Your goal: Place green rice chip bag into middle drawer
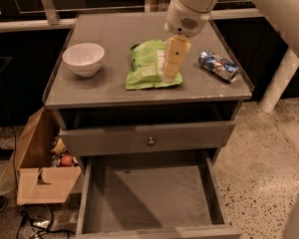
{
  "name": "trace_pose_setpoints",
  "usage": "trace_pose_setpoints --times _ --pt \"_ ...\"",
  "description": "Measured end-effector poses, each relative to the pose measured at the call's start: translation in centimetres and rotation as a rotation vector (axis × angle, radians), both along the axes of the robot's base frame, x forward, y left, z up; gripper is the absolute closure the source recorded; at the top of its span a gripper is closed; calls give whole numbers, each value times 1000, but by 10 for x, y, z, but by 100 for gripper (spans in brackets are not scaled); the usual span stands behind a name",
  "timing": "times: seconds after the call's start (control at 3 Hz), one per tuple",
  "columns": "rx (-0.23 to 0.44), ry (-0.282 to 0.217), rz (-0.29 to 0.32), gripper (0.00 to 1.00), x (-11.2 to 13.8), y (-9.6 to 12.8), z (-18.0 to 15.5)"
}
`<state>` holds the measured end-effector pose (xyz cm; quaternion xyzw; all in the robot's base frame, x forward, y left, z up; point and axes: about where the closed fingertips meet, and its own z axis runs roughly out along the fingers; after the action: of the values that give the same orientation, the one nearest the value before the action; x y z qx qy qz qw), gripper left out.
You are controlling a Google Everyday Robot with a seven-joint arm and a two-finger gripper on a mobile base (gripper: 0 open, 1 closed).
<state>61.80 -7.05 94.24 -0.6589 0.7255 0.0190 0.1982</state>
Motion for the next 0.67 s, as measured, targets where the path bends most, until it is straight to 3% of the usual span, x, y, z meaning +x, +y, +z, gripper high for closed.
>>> trace_pose_setpoints --times 0.67 --pt "-5 17 48 0 35 22 -6"
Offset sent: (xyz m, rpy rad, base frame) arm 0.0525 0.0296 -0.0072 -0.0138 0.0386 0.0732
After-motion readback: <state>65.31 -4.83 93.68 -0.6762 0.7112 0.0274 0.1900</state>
